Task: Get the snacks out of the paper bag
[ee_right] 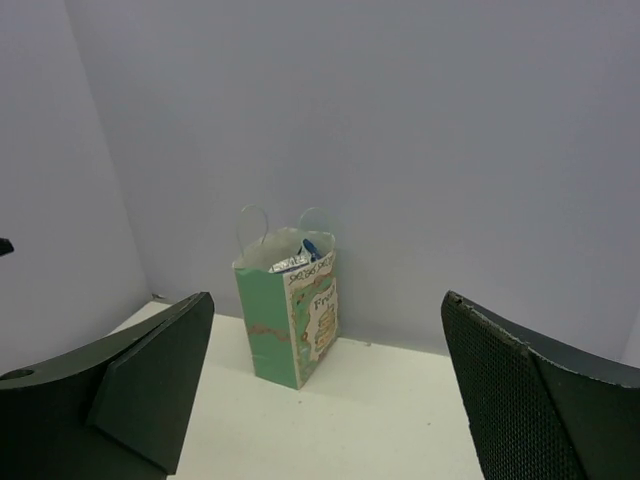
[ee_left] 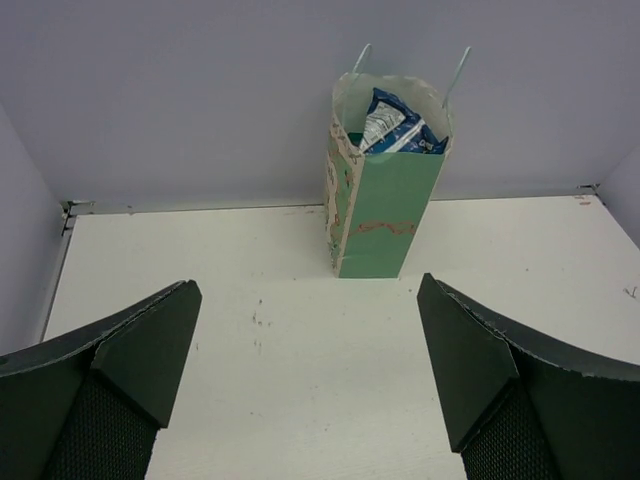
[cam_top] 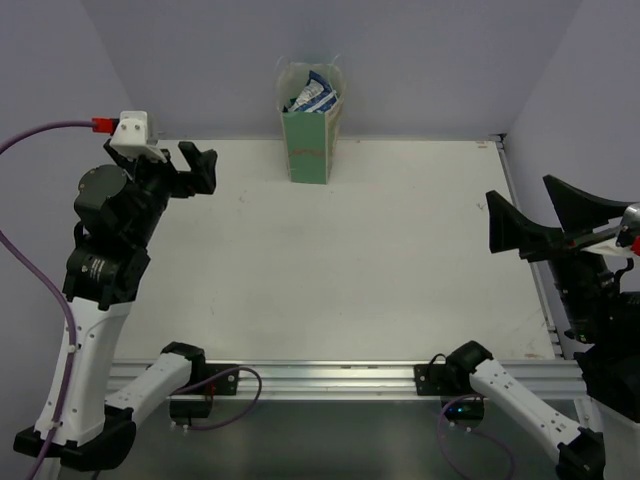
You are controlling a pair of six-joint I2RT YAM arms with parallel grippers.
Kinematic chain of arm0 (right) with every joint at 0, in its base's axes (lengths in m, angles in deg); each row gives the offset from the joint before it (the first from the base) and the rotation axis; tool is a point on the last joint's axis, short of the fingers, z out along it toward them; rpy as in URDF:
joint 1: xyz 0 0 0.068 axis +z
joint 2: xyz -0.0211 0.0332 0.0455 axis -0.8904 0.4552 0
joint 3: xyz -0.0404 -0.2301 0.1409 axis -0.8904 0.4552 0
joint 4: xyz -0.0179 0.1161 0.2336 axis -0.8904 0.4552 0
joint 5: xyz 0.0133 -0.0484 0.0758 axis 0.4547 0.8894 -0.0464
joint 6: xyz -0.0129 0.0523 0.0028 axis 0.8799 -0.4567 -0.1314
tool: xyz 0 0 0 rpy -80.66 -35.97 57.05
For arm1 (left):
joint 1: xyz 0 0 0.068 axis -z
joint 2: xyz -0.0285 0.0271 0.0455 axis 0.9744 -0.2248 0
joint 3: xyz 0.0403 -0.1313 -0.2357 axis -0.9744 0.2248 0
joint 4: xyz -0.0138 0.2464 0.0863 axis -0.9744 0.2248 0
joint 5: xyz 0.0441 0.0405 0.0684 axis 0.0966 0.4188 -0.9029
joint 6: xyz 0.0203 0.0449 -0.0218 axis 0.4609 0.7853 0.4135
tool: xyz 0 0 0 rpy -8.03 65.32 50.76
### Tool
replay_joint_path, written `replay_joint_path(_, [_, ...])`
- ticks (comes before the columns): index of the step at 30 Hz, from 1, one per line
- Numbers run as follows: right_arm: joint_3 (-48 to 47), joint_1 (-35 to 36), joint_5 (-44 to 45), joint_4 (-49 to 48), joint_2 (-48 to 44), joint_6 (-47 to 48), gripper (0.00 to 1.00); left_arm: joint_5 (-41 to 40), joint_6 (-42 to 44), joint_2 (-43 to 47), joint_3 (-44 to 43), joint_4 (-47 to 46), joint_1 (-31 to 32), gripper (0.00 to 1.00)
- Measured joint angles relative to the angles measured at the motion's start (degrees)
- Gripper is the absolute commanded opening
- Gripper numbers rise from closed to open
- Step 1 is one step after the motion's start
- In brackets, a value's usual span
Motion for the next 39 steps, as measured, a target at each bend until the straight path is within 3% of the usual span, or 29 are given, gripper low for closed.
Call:
replay_joint_path(10, [4.09,0.00,-0.72,0.87,0.11,-5.75,0.99,0.66,-1.49,-6.91,-1.16,-1.11,0.00,1.00])
replay_joint_path(24, [15.52,0.04,-10.56,6.45,5.92,-14.08,0.99,2.82,-6.49,-40.39,-12.57,-17.88,0.00,0.99])
replay_joint_path(30, [17.81,0.04,-13.14,7.21,6.16,-15.10,0.99,6.08,-7.78,-52.63,-19.17,-25.44,0.00,0.89])
replay_joint_path(39, [19.98,0.04,-13.51,8.41,7.04,-16.33,0.99,5.92,-6.43,-64.24,-28.57,-32.24,0.00,0.66])
